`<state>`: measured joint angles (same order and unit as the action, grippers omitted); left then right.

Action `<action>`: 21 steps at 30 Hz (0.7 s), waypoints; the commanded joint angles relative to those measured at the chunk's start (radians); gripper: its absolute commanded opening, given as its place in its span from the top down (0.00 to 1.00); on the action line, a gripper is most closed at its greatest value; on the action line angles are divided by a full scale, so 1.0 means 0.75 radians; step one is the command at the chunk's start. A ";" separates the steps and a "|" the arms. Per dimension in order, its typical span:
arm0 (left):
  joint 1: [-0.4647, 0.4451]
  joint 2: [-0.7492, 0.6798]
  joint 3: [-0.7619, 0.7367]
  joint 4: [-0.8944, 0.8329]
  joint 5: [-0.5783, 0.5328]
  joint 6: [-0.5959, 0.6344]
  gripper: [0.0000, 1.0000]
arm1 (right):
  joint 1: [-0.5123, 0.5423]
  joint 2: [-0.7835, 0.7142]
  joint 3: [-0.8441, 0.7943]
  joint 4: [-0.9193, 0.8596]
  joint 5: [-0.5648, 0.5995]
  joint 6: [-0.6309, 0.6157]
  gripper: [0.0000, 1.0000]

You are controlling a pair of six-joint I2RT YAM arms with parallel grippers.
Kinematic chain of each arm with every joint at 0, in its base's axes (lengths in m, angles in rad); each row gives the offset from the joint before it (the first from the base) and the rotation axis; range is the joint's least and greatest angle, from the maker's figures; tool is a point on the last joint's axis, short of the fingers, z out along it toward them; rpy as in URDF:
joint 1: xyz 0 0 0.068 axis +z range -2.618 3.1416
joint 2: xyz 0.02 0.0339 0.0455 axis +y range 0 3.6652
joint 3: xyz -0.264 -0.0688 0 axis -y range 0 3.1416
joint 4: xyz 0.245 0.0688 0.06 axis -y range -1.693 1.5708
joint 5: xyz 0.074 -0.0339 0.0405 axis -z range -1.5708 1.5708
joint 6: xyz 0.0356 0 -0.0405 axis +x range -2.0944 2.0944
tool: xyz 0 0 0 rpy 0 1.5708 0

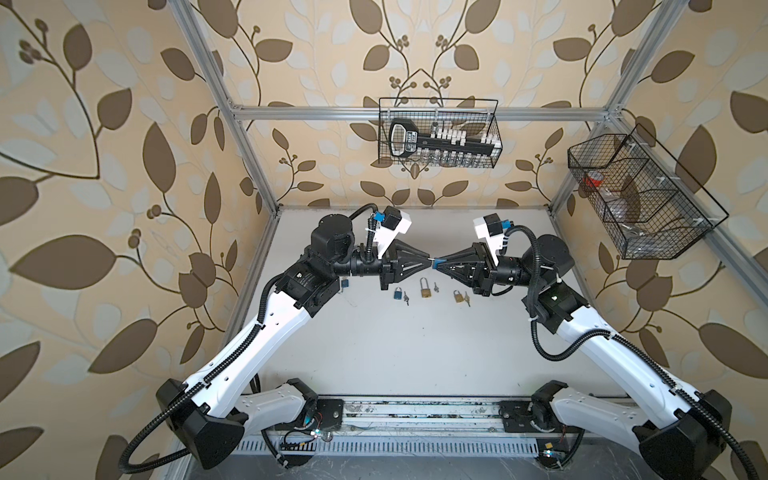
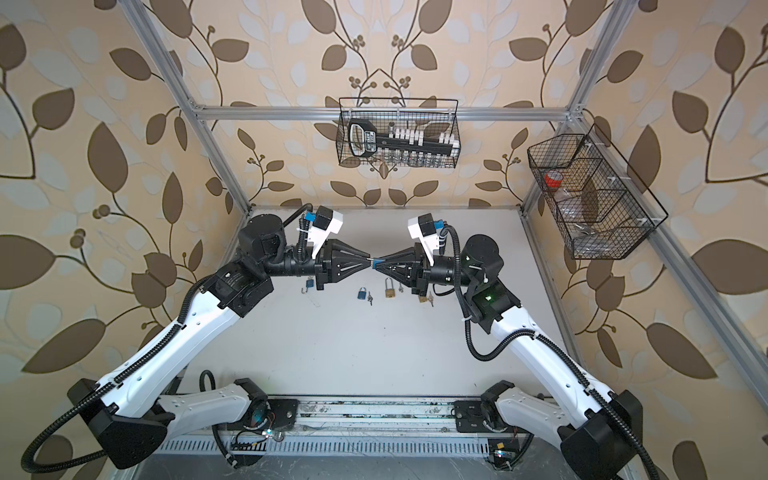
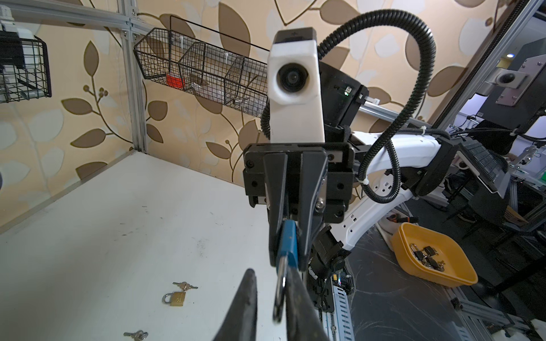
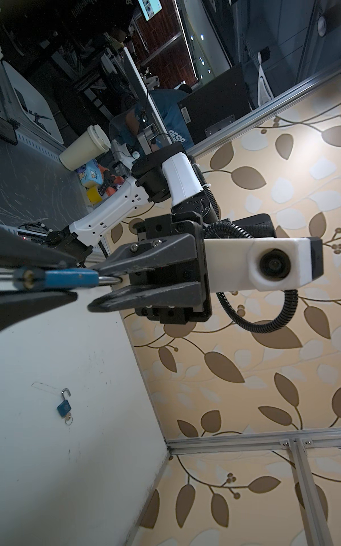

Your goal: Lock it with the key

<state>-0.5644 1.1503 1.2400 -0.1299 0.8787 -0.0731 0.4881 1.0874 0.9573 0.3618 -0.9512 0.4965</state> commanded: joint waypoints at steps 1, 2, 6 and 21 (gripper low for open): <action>-0.014 -0.022 -0.001 0.034 -0.011 0.026 0.79 | 0.002 -0.028 0.003 0.005 -0.022 -0.016 1.00; -0.014 -0.024 -0.001 0.036 -0.006 0.028 0.78 | 0.001 -0.027 0.003 0.002 -0.019 -0.019 1.00; -0.013 -0.038 -0.005 0.040 -0.007 0.034 0.75 | -0.008 -0.031 0.002 -0.011 -0.009 -0.026 1.00; -0.012 -0.026 -0.004 0.050 0.011 0.032 0.84 | -0.034 -0.052 -0.016 -0.009 -0.004 -0.022 1.00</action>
<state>-0.5644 1.1473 1.2381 -0.1295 0.8803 -0.0570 0.4641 1.0542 0.9562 0.3397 -0.9424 0.4927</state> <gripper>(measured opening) 0.158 0.116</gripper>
